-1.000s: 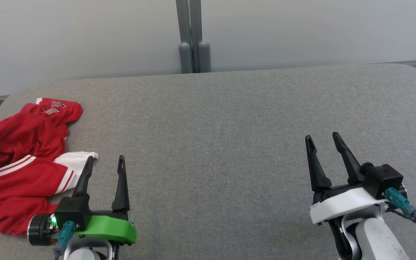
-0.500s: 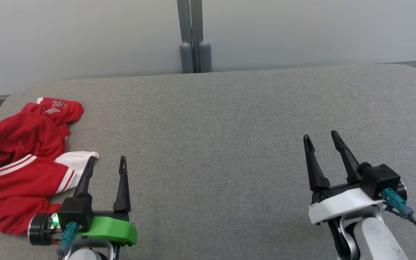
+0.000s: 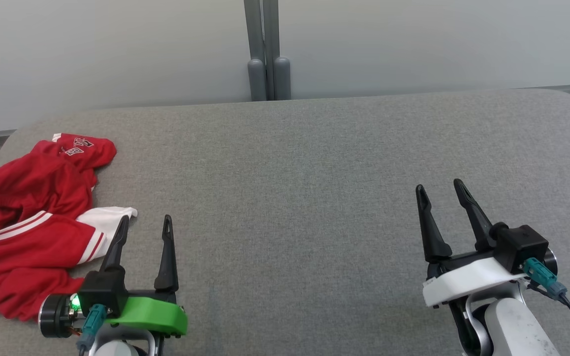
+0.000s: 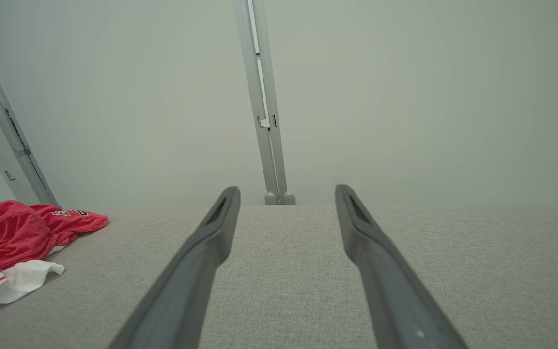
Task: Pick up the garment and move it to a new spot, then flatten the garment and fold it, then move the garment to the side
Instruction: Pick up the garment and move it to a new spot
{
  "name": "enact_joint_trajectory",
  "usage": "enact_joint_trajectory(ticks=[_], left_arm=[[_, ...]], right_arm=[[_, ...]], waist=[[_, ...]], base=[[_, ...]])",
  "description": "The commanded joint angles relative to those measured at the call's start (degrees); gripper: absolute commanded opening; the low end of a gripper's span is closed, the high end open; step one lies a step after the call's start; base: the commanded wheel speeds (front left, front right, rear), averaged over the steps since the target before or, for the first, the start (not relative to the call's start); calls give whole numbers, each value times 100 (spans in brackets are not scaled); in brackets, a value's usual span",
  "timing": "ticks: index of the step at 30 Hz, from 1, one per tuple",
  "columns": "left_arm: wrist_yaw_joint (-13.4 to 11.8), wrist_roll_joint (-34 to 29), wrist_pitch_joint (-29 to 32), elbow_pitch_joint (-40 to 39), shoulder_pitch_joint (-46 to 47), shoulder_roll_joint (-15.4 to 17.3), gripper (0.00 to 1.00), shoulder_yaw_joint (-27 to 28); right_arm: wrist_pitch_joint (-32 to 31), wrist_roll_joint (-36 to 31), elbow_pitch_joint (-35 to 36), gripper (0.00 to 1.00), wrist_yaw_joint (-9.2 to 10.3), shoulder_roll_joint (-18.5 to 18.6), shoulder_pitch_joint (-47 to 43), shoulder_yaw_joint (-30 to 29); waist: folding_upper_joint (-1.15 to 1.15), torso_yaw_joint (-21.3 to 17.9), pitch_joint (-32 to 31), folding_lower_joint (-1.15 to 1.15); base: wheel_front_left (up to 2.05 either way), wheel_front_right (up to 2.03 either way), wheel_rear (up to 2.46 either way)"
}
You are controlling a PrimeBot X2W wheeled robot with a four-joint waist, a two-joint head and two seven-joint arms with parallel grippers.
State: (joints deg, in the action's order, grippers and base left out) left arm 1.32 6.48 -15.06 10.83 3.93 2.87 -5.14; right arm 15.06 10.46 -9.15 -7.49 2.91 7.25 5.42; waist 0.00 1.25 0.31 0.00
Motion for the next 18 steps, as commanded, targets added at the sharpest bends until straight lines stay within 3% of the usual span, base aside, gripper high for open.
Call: enact_joint_trajectory(ticks=[1,9,18], left_arm=[[3,22,-18,1,13,5,100,19],[-19,94,-18,4,55,7,100,28],[-98,235,-11,-17,76,9,100,94]], right_arm=[[18,20,-16,100,0,4,-18,-10],[17,-22,-64,100,0,2,-33,16],[17,44,-79,100,0,1,-84,165]], waist=[[0,14,-2,0],[0,174,-1,0],[0,846,18,0]], base=[[0,0,0],[0,0,0],[0,0,0]])
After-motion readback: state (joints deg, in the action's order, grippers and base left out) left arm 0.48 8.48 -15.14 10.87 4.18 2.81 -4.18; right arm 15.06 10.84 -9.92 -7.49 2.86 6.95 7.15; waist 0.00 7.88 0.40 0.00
